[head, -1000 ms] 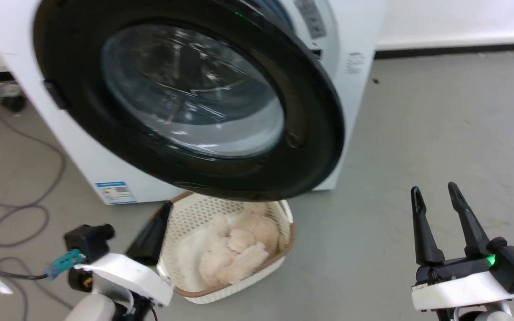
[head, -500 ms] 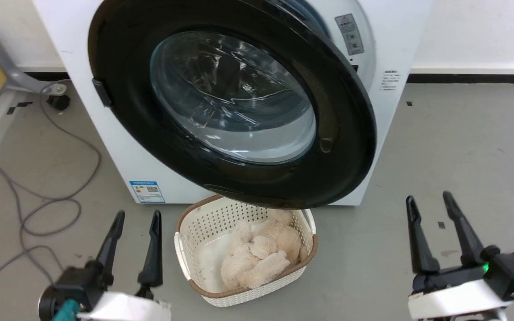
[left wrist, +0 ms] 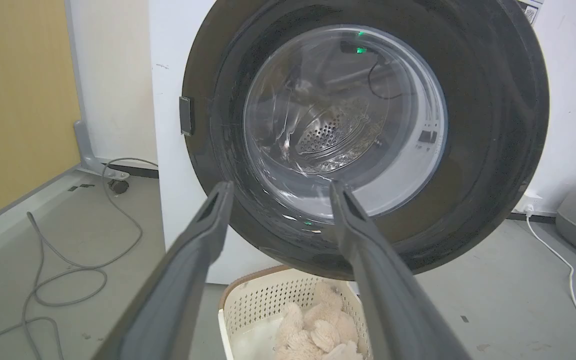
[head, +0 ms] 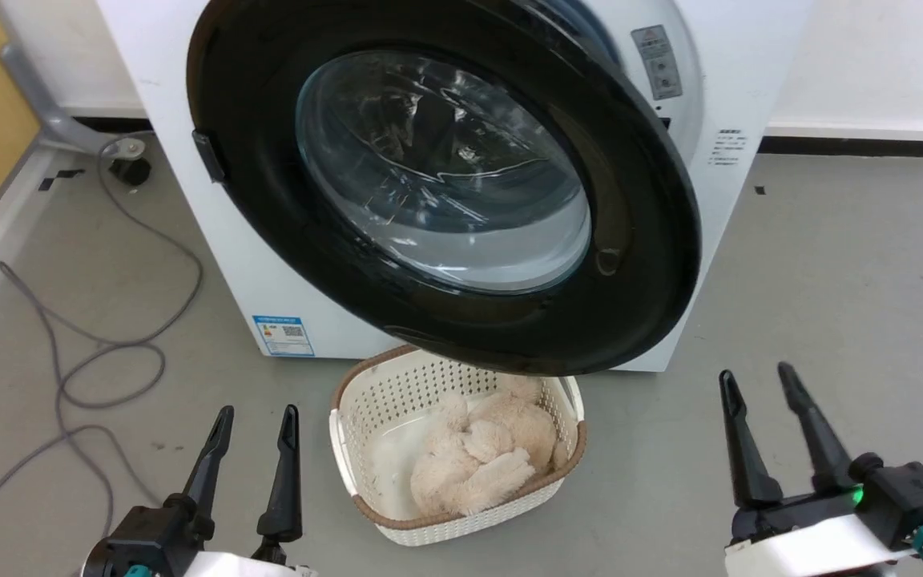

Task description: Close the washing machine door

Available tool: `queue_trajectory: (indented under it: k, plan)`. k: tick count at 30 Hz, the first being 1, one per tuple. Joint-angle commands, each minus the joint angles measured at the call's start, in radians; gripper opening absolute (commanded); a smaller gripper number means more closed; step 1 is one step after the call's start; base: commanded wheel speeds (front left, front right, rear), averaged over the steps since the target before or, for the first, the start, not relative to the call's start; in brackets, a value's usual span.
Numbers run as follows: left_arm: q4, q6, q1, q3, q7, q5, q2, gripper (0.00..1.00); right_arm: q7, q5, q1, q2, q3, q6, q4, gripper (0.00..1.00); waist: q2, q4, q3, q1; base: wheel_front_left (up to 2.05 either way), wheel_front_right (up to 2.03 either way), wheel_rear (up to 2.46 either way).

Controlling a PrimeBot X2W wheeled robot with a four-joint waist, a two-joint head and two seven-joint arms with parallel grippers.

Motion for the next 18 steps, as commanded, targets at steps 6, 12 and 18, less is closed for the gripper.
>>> queue_trajectory:
  k: [6, 12, 18]
  plan:
    - [0.011, -0.025, -0.025, 0.004, -0.004, 0.013, -0.015, 1.0, -0.004, 0.013, -0.01, -0.044, 0.043, 0.001, -0.004, 0.0, -0.0001, 0.034, 0.037, 0.0, 0.0, 0.0, 0.0]
    - [0.013, -0.036, -0.062, -0.011, -0.004, 0.024, -0.021, 1.0, -0.004, 0.091, -0.09, -0.146, 0.144, 0.001, 0.009, 0.0, -0.0001, 0.073, 0.099, 0.0, 0.0, 0.0, 0.0]
    - [0.012, -0.041, -0.106, -0.028, -0.004, 0.023, -0.023, 1.0, -0.004, 0.17, -0.245, -0.326, 0.277, 0.001, 0.059, 0.0, -0.0001, 0.111, 0.162, 0.0, 0.0, 0.0, 0.0]
